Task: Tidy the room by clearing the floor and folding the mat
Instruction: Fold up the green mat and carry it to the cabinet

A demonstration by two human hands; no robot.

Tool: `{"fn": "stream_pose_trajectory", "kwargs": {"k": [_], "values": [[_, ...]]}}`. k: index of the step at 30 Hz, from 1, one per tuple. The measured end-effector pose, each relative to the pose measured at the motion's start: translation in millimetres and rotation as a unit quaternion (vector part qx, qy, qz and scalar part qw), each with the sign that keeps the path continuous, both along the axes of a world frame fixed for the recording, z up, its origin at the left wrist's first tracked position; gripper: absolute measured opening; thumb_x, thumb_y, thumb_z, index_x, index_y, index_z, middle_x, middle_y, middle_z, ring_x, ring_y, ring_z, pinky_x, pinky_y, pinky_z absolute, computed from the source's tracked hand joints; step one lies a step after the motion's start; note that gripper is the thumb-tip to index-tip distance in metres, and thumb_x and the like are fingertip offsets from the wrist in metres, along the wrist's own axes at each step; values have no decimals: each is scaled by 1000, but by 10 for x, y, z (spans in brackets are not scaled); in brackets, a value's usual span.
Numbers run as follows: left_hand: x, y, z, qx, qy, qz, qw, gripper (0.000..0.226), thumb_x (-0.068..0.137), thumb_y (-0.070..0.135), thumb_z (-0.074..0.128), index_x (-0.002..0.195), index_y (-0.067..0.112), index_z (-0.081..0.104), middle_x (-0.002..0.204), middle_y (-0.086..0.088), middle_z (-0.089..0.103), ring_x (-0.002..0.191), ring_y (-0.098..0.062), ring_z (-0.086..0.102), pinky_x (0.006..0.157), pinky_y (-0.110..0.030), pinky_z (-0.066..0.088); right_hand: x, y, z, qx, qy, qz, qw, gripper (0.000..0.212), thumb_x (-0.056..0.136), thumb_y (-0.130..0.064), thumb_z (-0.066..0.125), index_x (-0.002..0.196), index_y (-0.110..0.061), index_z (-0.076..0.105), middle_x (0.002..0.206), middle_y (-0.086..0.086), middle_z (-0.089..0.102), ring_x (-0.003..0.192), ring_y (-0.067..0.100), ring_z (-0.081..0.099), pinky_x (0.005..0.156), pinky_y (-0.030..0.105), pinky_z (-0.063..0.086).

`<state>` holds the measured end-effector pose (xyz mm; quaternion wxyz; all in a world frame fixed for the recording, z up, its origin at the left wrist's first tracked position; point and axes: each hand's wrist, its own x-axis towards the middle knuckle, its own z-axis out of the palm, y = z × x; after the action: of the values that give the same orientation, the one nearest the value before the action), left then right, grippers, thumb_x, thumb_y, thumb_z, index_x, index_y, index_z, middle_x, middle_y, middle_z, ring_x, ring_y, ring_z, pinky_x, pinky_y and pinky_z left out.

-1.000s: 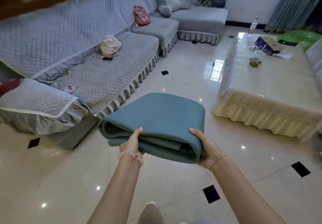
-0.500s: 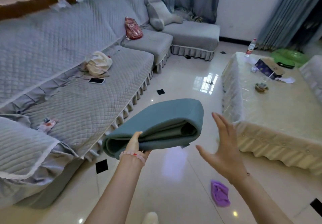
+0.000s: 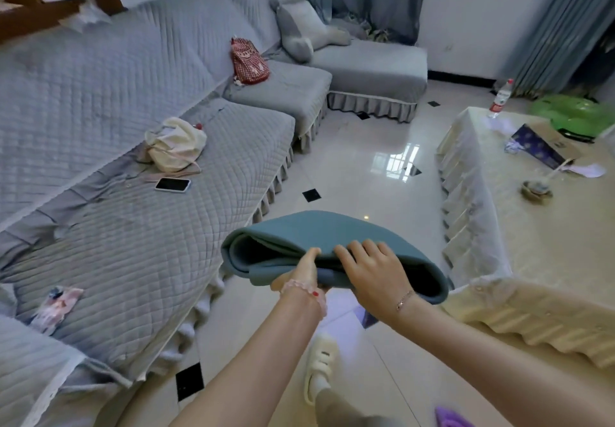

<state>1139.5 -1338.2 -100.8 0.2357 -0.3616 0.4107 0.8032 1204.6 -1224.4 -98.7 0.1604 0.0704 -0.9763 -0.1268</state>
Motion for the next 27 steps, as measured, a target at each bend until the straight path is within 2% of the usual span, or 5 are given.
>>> {"fn": "stream_pose_trajectory", "kwargs": {"k": [6,10,13,20,27], "values": [[-879,200,372,-259,194,-309,894,21,83,35,67,93,18,58,94,0,62,86,-10,57,78,-29,45,-1277,908,-98,-105,2,-62,993,57,33,-14,83,88,-14,67,69,2,61,56,26,58,50,31,48],[-1769,368,266,-605,604,-283,436,36,74,39,67,103,20,57,103,5,62,100,-12,53,87,-27,42,-1996,1320,-5,-121,-2,-77,990,60,31,-15,84,88,-13,67,69,2,63,57,27,59,50,32,48],[-2432,744,266,-604,662,-356,263,76,66,49,69,132,21,44,138,-2,48,133,-26,34,111,-47,29,-2358,1557,8,-103,10,-66,992,58,34,-11,79,91,-13,65,71,3,61,59,28,57,53,32,47],[-3809,1779,167,-540,610,-560,150,108,72,61,62,150,25,-4,158,3,7,146,-22,-4,116,-55,1,-3264,2278,-138,-81,39,-82,993,53,42,-7,74,93,-14,64,73,3,60,61,29,56,54,33,45],[-5277,2710,-151,-508,674,-521,129,74,68,41,66,134,19,40,130,-5,48,121,-28,46,104,-53,27,-4574,2997,-160,-91,36,-124,987,53,43,-8,71,95,-15,65,76,1,60,64,27,57,56,32,47]]}}
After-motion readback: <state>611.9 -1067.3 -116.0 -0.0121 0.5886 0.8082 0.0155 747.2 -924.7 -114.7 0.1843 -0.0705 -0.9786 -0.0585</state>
